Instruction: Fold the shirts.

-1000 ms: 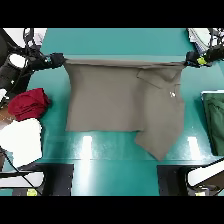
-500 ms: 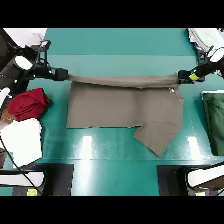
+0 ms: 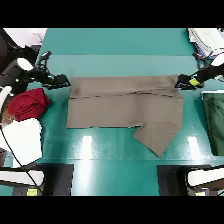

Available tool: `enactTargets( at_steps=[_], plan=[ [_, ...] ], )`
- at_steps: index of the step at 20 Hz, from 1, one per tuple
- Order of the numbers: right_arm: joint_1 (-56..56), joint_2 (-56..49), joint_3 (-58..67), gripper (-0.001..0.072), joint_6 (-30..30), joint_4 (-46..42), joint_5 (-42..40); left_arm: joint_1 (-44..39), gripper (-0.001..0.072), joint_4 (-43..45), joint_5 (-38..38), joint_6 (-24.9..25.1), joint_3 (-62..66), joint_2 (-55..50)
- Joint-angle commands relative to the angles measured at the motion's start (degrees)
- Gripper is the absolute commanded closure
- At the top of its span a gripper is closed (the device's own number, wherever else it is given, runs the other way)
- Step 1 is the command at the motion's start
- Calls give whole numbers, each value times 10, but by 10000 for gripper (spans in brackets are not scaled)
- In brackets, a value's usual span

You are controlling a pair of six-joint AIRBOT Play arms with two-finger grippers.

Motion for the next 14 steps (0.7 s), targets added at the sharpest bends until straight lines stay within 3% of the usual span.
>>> enactTargets(
  at_steps=[1, 7, 9, 10, 14],
  plan=[
    [-38, 68, -21, 302, -15, 15, 57, 46, 102, 24, -94, 10, -18, 59],
    [-94, 198, -179, 306, -78, 214, 45, 59, 101, -51, -95, 29, -286, 191],
    [-89, 215, -213, 320, -83, 232, 34, 57, 101, -83, -92, 48, -344, 196],
    [-83, 223, -225, 410, -84, 231, 32, 57, 102, -99, -92, 59, -362, 196],
    [-56, 243, -234, 426, -84, 231, 30, 57, 102, -94, -70, 56, -393, 196]
  ],
)
